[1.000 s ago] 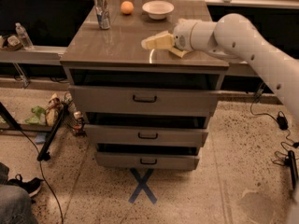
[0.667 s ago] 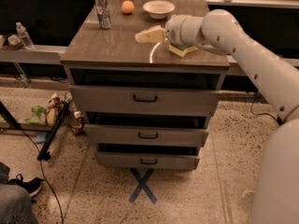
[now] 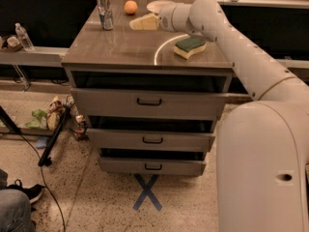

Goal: Place redbull can into paper bowl

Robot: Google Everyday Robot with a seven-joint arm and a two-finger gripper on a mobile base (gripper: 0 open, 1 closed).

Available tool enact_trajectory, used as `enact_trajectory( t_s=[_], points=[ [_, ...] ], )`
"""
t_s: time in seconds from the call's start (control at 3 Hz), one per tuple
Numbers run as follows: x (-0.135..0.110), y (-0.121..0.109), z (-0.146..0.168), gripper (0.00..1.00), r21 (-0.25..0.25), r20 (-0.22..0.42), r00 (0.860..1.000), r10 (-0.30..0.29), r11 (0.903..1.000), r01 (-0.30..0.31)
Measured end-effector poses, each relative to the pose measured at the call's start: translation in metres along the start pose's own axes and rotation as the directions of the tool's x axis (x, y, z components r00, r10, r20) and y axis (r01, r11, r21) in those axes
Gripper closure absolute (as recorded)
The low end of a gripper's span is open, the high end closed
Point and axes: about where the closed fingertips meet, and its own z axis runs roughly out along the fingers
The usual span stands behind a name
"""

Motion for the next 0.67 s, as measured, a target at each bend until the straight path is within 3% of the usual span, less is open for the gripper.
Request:
enact_trajectory(
  t_s=[0.67],
  points=[
    [-0.012, 0.026, 0.089, 0.0, 0.023, 0.04, 0.998, 0.053, 0.9983, -0.054]
  ],
)
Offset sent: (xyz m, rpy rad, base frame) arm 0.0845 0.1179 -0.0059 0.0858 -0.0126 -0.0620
